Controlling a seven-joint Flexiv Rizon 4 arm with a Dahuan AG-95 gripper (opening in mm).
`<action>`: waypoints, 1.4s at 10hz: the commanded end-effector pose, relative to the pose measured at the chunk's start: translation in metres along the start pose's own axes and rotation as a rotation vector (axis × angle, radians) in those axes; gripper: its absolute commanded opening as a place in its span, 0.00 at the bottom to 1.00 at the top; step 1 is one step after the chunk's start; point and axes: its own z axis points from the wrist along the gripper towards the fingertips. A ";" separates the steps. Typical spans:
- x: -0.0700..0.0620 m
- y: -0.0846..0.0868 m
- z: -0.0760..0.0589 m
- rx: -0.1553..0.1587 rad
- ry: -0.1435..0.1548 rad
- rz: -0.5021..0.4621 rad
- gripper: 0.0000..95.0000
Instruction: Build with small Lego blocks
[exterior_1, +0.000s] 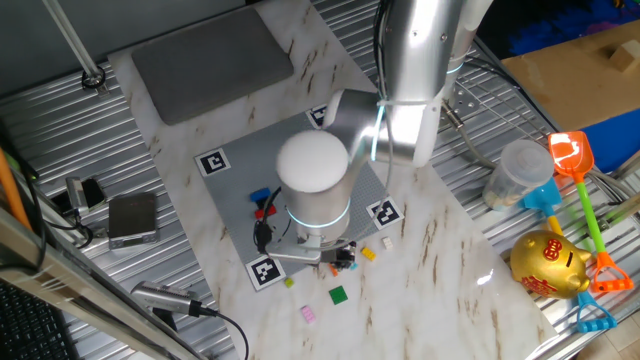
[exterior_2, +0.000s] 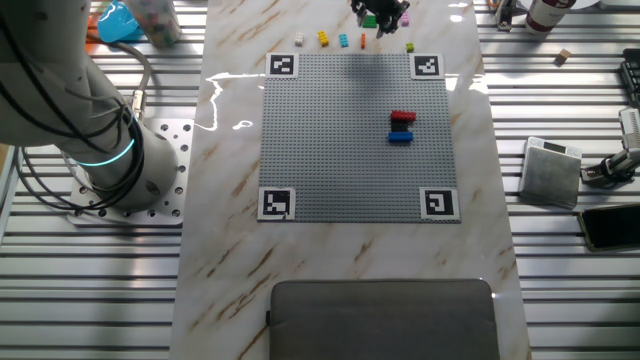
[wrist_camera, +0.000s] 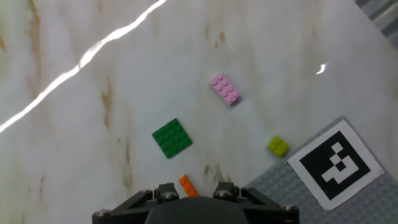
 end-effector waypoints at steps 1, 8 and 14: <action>0.000 0.001 -0.001 -0.008 -0.006 -0.039 0.40; 0.014 0.026 -0.018 0.005 -0.005 -0.151 0.40; 0.005 0.029 -0.006 0.066 -0.004 -0.311 0.40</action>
